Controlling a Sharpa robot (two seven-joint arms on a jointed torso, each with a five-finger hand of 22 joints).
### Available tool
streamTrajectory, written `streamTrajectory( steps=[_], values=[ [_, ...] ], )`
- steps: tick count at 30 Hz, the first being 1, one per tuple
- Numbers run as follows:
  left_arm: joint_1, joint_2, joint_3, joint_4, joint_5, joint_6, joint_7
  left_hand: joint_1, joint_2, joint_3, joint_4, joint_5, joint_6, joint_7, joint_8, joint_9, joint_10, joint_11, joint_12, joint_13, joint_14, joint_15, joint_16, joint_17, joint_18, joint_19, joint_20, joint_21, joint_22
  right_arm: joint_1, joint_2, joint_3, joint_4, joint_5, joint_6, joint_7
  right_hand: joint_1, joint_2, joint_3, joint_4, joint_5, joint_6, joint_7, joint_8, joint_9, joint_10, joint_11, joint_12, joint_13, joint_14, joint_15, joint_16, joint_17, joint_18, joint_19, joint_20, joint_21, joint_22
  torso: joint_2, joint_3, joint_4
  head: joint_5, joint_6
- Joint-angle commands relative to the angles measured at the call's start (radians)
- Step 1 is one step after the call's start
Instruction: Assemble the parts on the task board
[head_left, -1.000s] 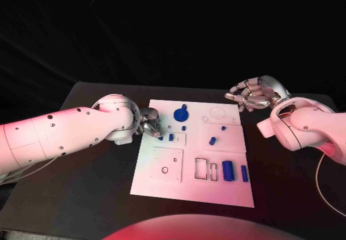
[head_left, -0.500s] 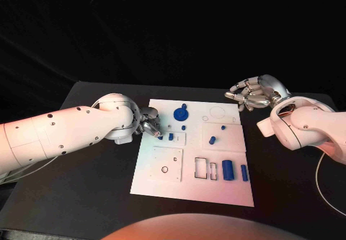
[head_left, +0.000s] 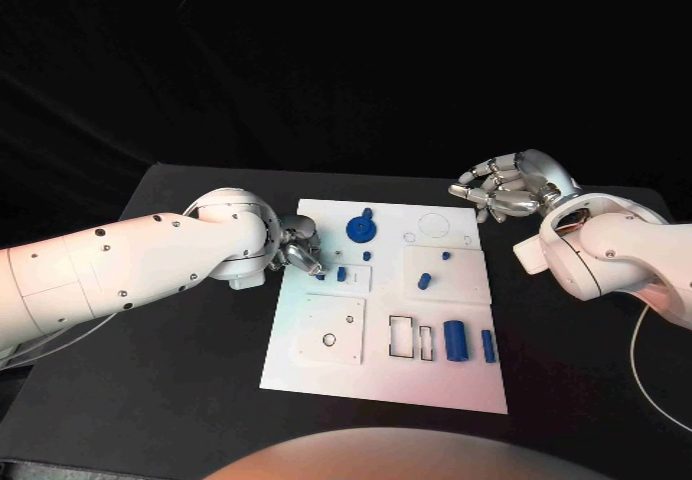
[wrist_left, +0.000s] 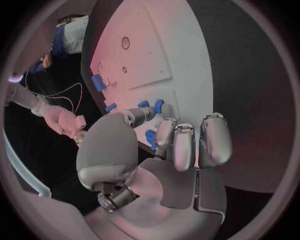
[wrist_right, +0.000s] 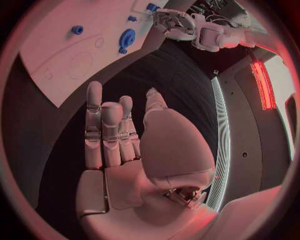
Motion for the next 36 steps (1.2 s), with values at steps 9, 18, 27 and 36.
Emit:
streamTrajectory(
  steps=[9, 18, 27, 36],
  values=[
    [-0.004, 0.007, -0.003, 0.001, 0.02, 0.016, 0.008, -0.024, -0.003, -0.031, 0.018, -0.001, 0.009, 0.001, -0.005, -0.004, 0.006, -0.003, 0.006, 0.002, 0.071, -0.007, 0.005, 0.113, -0.014, 0.0, -0.007, 0.002, 0.001, -0.001, 0.001, 0.0, -0.001, -0.002, 0.006, 0.013, -0.013, 0.001, -0.006, 0.002, -0.002, -0.007, 0.002, 0.005, -0.002, -0.003, -0.002, 0.004, -0.002, 0.008, -0.001, -0.007, 0.001, 0.005, 0.007, 0.002, -0.005, -0.002, 0.0, -0.0003, 0.0002, 0.0, -0.002],
    [-0.004, 0.007, -0.003, -0.003, 0.021, 0.013, 0.007, -0.039, -0.002, -0.071, 0.047, 0.001, 0.013, 0.002, -0.008, -0.006, 0.005, -0.002, 0.006, 0.002, 0.071, -0.007, 0.005, 0.112, -0.014, 0.001, -0.007, 0.001, 0.001, -0.001, 0.0, 0.0, 0.0, 0.0, 0.002, 0.019, -0.015, 0.002, -0.007, 0.002, -0.002, -0.008, 0.002, 0.006, -0.002, -0.003, -0.001, 0.004, -0.003, 0.008, -0.001, -0.008, 0.001, 0.005, 0.007, 0.002, -0.006, -0.002, 0.001, -0.0003, 0.0001, -0.002, -0.003],
    [-0.004, 0.007, -0.002, -0.013, 0.021, 0.009, 0.007, -0.049, -0.008, -0.128, 0.079, 0.002, 0.016, 0.003, -0.012, -0.008, 0.005, -0.001, 0.006, 0.004, 0.071, -0.006, 0.005, 0.113, -0.014, 0.001, -0.006, 0.0, 0.001, -0.001, -0.001, 0.0, 0.001, 0.001, 0.001, 0.019, -0.041, 0.005, -0.017, 0.002, -0.002, -0.01, 0.003, 0.009, -0.003, -0.004, 0.0, 0.009, -0.007, 0.009, -0.001, -0.014, 0.005, 0.005, 0.01, 0.002, -0.011, -0.006, 0.0, -0.0001, 0.0001, -0.002, -0.003],
    [-0.004, 0.006, -0.001, -0.019, 0.018, 0.008, 0.007, -0.047, -0.01, -0.148, 0.088, 0.003, 0.017, 0.003, -0.014, -0.008, 0.004, -0.001, 0.006, 0.004, 0.071, -0.006, 0.005, 0.113, -0.014, 0.001, -0.006, 0.0, 0.001, -0.001, -0.003, 0.0, 0.002, 0.001, 0.002, 0.017, -0.048, 0.005, -0.02, 0.002, -0.002, -0.011, 0.003, 0.01, -0.003, -0.005, 0.0, 0.01, -0.008, 0.009, -0.001, -0.017, 0.003, 0.005, 0.011, 0.003, -0.012, -0.007, 0.0, -0.0005, -0.0006, -0.002, -0.001]
  ],
)
